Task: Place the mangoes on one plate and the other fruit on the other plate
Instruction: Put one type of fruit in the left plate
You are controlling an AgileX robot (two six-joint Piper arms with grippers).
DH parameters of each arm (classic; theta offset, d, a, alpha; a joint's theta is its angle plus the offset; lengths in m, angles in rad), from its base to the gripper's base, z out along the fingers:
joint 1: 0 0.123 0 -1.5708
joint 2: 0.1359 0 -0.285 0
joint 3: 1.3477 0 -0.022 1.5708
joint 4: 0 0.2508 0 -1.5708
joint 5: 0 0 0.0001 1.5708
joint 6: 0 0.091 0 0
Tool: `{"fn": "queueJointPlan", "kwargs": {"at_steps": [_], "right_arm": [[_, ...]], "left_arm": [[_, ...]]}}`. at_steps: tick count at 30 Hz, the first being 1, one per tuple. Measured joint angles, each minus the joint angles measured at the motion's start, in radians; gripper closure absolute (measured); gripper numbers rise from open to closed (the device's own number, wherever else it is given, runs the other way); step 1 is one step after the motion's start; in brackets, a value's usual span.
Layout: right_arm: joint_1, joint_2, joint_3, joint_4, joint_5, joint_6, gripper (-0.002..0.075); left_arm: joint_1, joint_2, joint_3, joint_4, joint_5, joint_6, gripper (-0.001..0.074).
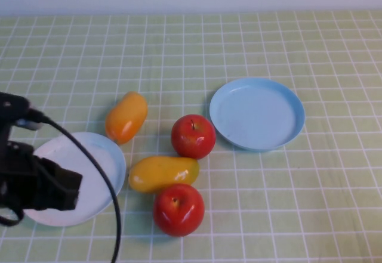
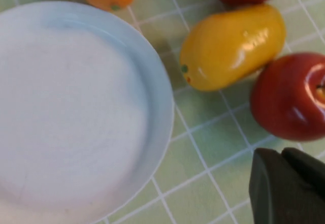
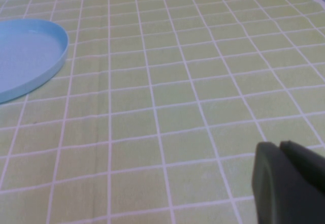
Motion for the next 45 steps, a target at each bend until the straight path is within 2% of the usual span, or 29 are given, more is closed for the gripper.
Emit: {"fn": "queueJointPlan", "kwargs": {"at_steps": [2, 5, 8, 12, 15, 17, 19, 22, 24, 26, 28, 45], "right_arm": [[0.0, 0.0, 0.0, 0.0, 0.0, 0.0, 0.0742], [0.0, 0.0, 0.0, 0.0, 0.0, 0.0, 0.0742], [0.0, 0.0, 0.0, 0.0, 0.0, 0.0, 0.0742], [0.0, 0.0, 0.0, 0.0, 0.0, 0.0, 0.0742], [0.0, 0.0, 0.0, 0.0, 0.0, 0.0, 0.0742], [0.0, 0.0, 0.0, 0.0, 0.0, 0.0, 0.0743], [0.0, 0.0, 0.0, 0.0, 0.0, 0.0, 0.0743], [0.0, 0.0, 0.0, 0.0, 0.0, 0.0, 0.0743], [0.0, 0.0, 0.0, 0.0, 0.0, 0.0, 0.0742], [0.0, 0.0, 0.0, 0.0, 0.0, 0.0, 0.0743], [0.0, 0.0, 0.0, 0.0, 0.0, 0.0, 0.0743], [0.0, 0.0, 0.0, 0.0, 0.0, 0.0, 0.0742]], "left_arm": [[-0.088, 0.066, -0.039, 0.068, 0.02, -0.024, 0.0738], [-0.275, 0.165, -0.108, 0.213, 0.046, -0.122, 0.0738], [-0.424, 0.236, -0.183, 0.313, 0.081, -0.206, 0.0738], [-0.514, 0.298, -0.274, 0.351, 0.127, -0.228, 0.0738], [-0.542, 0.339, -0.327, 0.352, 0.147, -0.231, 0.0728], [-0.56, 0.366, -0.355, 0.348, 0.168, -0.231, 0.0678], [-0.573, 0.391, -0.372, 0.342, 0.194, -0.234, 0.0559], [-0.58, 0.426, -0.378, 0.329, 0.21, -0.242, 0.0296], [-0.582, 0.449, -0.38, 0.322, 0.195, -0.246, 0.0168], [-0.582, 0.475, -0.384, 0.31, 0.167, -0.253, 0.01], [-0.582, 0.51, -0.398, 0.299, 0.15, -0.261, 0.0069], [-0.582, 0.612, -0.423, 0.375, 0.123, -0.287, 0.0066]]}}
